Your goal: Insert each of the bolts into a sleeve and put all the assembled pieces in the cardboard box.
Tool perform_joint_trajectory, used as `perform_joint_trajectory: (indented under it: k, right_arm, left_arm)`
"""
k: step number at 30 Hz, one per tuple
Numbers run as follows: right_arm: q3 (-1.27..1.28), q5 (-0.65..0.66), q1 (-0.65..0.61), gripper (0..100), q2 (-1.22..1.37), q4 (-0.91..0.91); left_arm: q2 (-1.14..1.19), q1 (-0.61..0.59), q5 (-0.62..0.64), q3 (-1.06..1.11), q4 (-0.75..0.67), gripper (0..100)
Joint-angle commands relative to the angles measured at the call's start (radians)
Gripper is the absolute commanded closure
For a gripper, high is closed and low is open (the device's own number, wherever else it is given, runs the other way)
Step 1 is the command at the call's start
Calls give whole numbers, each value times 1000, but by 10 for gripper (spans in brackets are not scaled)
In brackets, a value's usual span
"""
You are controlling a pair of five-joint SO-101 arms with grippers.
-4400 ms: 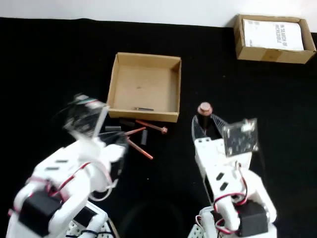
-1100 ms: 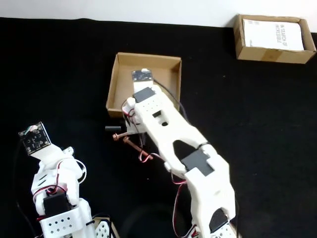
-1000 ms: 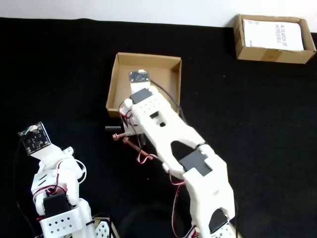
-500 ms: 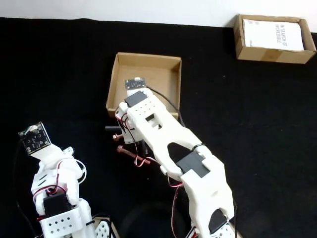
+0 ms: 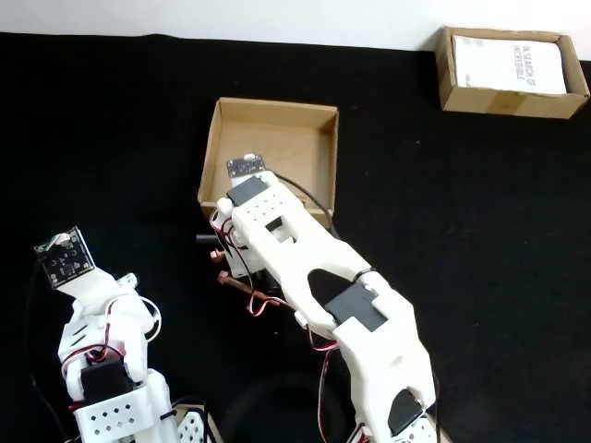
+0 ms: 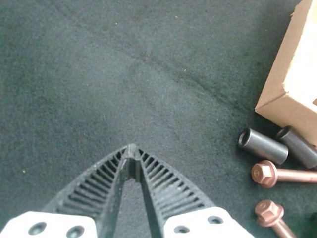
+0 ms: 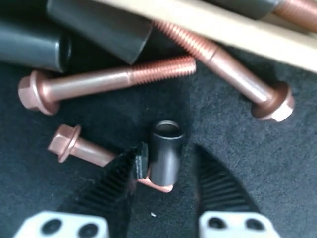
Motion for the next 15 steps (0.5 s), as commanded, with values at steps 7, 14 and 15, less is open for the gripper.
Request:
perform_joint_trajectory:
  k: [7, 14, 15]
  right_arm:
    - [13, -75, 62, 991, 53, -33]
    - [-170, -69, 154, 991, -136, 74]
    - [-196, -69, 162, 991, -177, 87]
  left_arm:
    - [-5, -18, -6, 15, 3, 990]
    - [-5, -10, 2, 15, -3, 991]
    - [-5, -8, 8, 15, -5, 991]
